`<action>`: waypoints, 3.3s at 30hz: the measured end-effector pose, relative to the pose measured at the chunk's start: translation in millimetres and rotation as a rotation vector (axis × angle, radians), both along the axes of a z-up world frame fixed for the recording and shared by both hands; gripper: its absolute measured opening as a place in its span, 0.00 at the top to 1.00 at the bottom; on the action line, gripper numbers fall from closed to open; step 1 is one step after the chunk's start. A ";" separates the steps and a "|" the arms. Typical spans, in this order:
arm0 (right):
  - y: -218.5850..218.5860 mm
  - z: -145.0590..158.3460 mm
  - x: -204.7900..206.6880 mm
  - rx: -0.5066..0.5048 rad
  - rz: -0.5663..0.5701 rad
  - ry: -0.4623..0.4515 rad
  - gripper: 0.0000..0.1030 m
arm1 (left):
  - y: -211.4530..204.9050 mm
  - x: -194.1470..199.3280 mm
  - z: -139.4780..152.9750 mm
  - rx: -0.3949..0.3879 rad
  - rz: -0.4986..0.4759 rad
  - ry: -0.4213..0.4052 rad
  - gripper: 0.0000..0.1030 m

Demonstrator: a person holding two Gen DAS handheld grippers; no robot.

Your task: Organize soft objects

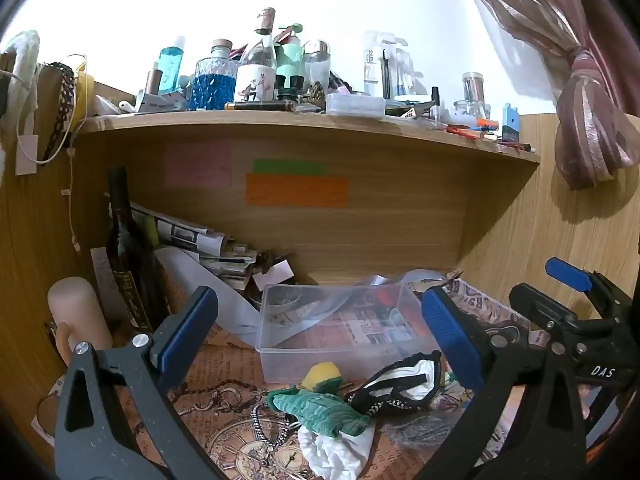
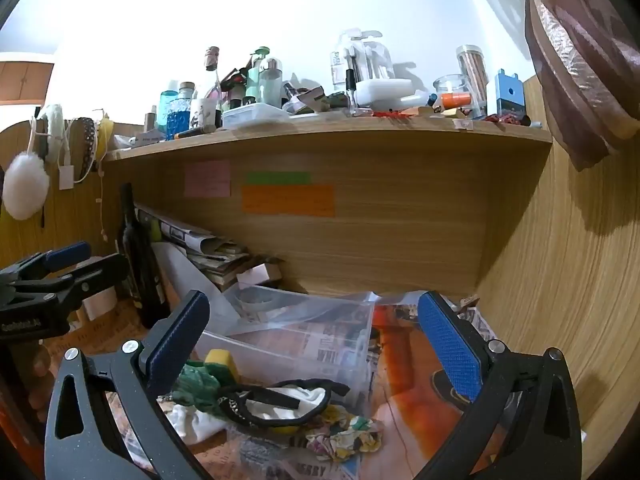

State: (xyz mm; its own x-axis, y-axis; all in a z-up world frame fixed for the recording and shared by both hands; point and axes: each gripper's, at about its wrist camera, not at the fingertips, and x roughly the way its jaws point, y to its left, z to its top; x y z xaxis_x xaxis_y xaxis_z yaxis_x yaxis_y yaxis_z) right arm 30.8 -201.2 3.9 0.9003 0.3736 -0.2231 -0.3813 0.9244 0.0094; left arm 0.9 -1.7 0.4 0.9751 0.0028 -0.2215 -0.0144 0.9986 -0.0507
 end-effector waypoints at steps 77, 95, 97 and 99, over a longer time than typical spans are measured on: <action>1.1 2.3 -1.7 0.015 0.014 0.011 0.00 | -0.8 0.3 -1.6 -0.001 -0.013 -0.005 0.00; 3.0 -15.0 9.8 -0.014 0.001 0.065 0.00 | 7.4 22.7 -28.6 -0.033 -0.044 0.145 0.00; 2.6 -23.8 15.7 -0.021 0.008 0.104 0.00 | 9.0 29.4 -40.4 -0.039 -0.048 0.186 0.00; 2.0 -33.6 21.9 -0.023 0.018 0.148 0.00 | 10.9 36.8 -53.8 -0.042 -0.050 0.238 0.00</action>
State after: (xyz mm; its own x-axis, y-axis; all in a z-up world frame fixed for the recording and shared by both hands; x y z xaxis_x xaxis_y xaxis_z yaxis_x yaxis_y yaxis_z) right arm 52.7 -199.3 -29.8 0.8501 0.3828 -0.3617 -0.3940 0.9180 0.0455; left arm 37.7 9.2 -53.5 0.8942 -0.0580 -0.4439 0.0182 0.9955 -0.0934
